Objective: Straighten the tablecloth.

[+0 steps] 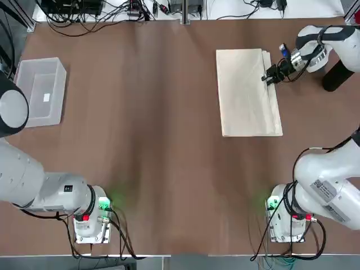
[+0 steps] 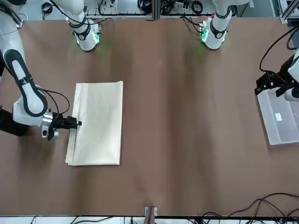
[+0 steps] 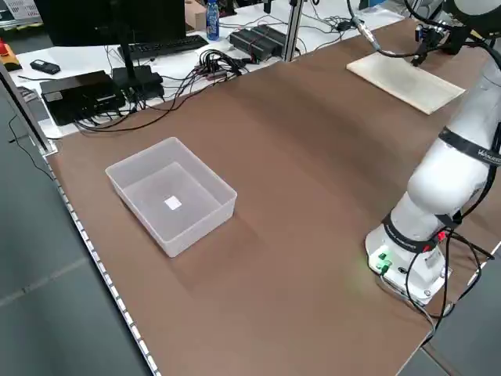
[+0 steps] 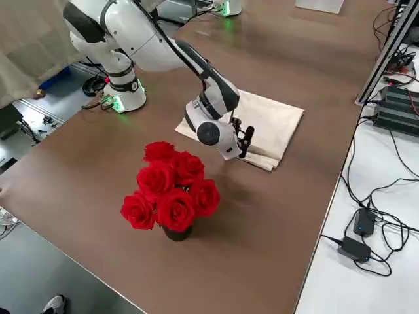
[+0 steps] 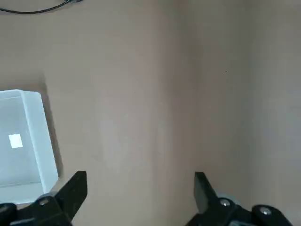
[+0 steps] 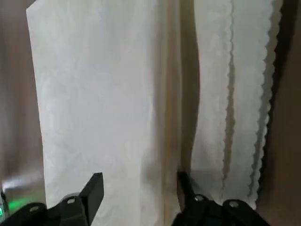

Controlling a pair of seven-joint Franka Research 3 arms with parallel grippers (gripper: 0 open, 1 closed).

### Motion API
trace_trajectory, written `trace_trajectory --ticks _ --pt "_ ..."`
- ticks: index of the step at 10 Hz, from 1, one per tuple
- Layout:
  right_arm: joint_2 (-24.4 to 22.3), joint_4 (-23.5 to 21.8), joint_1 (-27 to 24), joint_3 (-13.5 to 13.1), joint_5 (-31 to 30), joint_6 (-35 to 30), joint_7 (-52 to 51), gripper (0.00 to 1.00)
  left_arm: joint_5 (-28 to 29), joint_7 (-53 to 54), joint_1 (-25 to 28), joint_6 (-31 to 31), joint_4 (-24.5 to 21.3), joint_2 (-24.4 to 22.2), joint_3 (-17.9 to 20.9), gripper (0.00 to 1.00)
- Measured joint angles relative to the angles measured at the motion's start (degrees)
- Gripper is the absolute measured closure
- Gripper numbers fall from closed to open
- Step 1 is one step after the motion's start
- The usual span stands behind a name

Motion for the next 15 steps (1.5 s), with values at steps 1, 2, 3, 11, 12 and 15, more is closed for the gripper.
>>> trace_trajectory --ticks 1,2,3,11,12,15 --pt "0.2 0.0 0.0 0.0 0.0 0.2 0.0 0.39 0.0 0.0 0.1 0.0 0.0 0.0 0.0 0.00" --pt "0.4 0.0 0.0 0.0 0.0 0.3 0.0 0.48 0.0 0.0 0.2 0.0 0.0 0.0 0.0 0.00" --pt "0.5 0.0 0.0 0.0 0.0 0.3 0.0 0.55 0.0 0.0 0.2 0.0 0.0 0.0 0.0 0.00" --pt "0.5 0.0 0.2 0.1 0.0 -1.6 0.0 0.97 0.0 0.0 0.4 0.0 0.0 0.0 0.0 0.00" --pt "0.5 0.1 0.3 0.2 0.0 -1.8 0.0 0.97 0.0 0.0 0.4 0.0 0.0 0.0 0.0 0.00" --pt "0.2 0.6 0.4 2.3 0.0 -4.0 1.7 0.97 0.0 0.0 0.4 0.0 0.0 0.0 0.0 0.00"
